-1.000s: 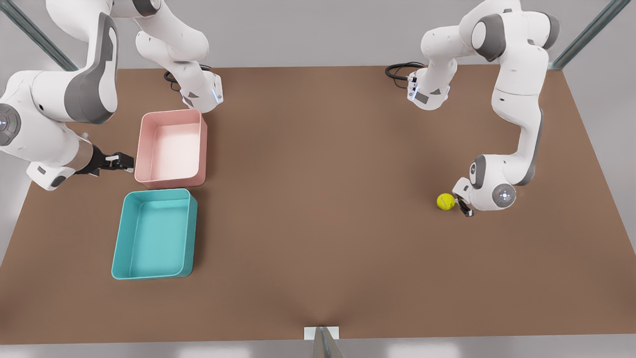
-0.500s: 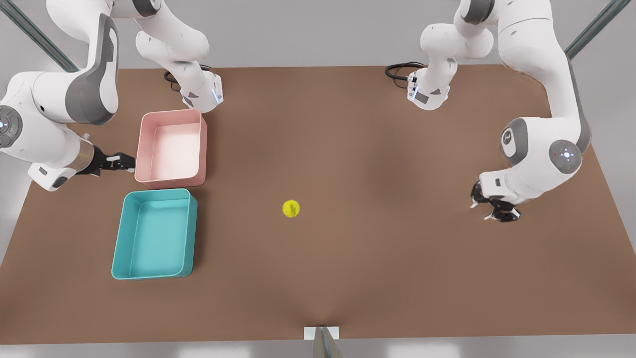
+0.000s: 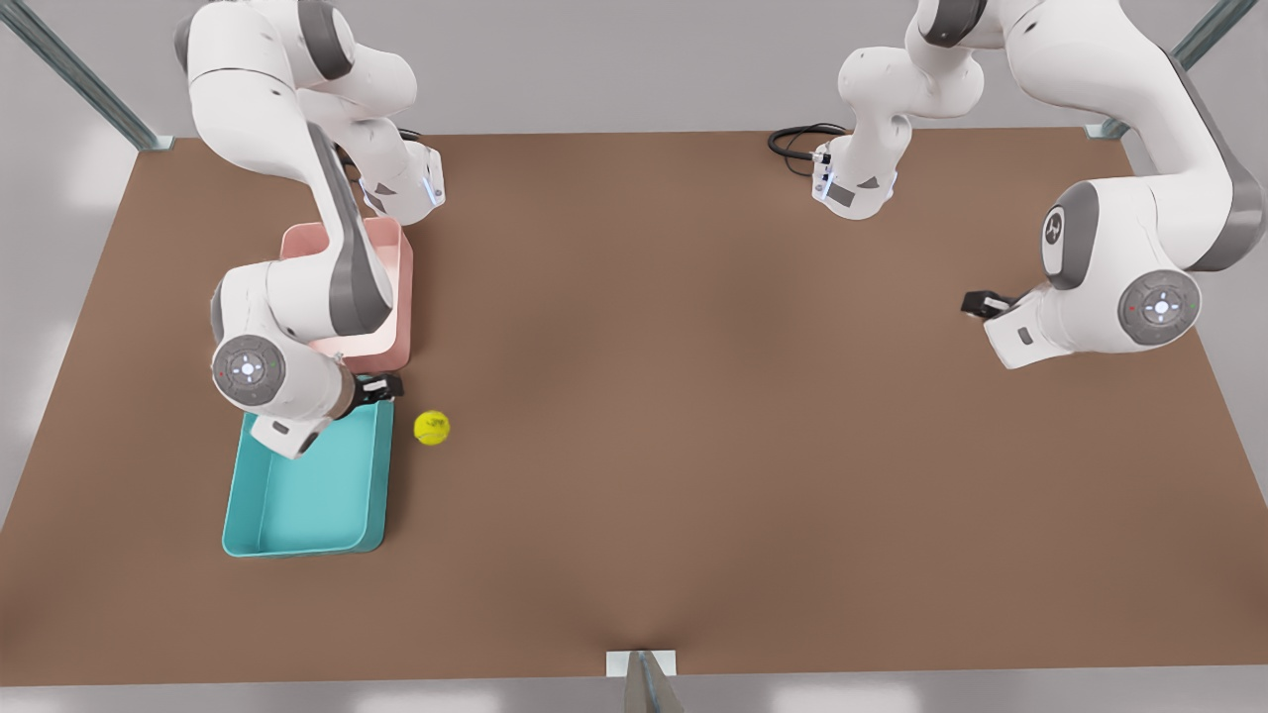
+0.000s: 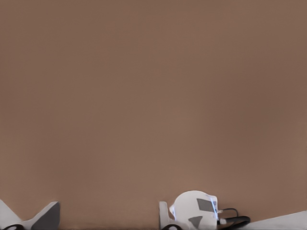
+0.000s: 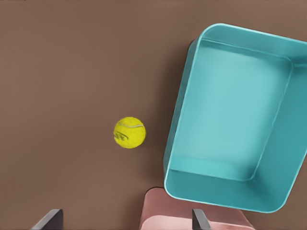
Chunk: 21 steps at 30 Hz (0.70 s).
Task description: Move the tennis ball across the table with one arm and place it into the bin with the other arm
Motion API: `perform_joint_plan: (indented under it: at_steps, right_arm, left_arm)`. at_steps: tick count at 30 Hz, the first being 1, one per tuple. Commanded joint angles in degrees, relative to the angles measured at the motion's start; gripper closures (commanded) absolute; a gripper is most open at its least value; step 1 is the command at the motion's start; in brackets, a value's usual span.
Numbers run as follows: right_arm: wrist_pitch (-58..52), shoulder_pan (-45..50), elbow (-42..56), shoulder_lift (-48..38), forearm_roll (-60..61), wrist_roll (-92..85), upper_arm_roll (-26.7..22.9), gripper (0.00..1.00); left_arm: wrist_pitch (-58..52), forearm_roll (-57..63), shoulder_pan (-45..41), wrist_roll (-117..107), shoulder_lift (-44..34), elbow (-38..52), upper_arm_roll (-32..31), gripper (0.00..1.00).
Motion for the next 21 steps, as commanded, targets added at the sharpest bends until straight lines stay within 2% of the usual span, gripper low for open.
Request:
perform_joint_plan:
  at_steps: [1, 6, 11, 15, 19, 21]
  right_arm:
    - [2.72, 0.09, -0.05, 2.08, -0.17, 5.96, 0.0, 0.0]
    - [4.57, 2.46, -1.62, 3.48, -0.96, 4.38, 0.08, 0.0]
    - [8.25, 4.4, -5.14, 7.17, -3.42, -26.28, 0.0, 0.0]
    - [11.68, 4.13, -7.43, 6.3, -7.64, -46.33, 0.0, 0.0]
    - [21.35, 1.41, -15.16, 4.72, -4.22, -59.51, 0.08, 0.0]
    - [22.85, 0.53, -17.27, 4.28, -2.19, -63.21, 0.08, 0.0]
  left_arm:
    - [-4.01, 0.2, -0.03, -21.36, -0.11, 0.02, 0.02, 0.0]
    - [-4.01, 0.2, -0.12, -21.45, -0.02, 0.11, 0.02, 0.0]
    - [-4.01, 0.11, -0.12, -21.54, 0.15, 0.02, -0.07, 0.0]
    - [-4.01, 0.2, -0.12, -21.54, 0.24, 0.02, 0.02, 0.0]
    - [-4.01, 0.11, -0.29, -21.71, 0.24, 0.02, -0.07, 0.0]
    - [-4.01, 0.11, -0.29, -21.71, 0.24, 0.11, -0.16, 0.0]
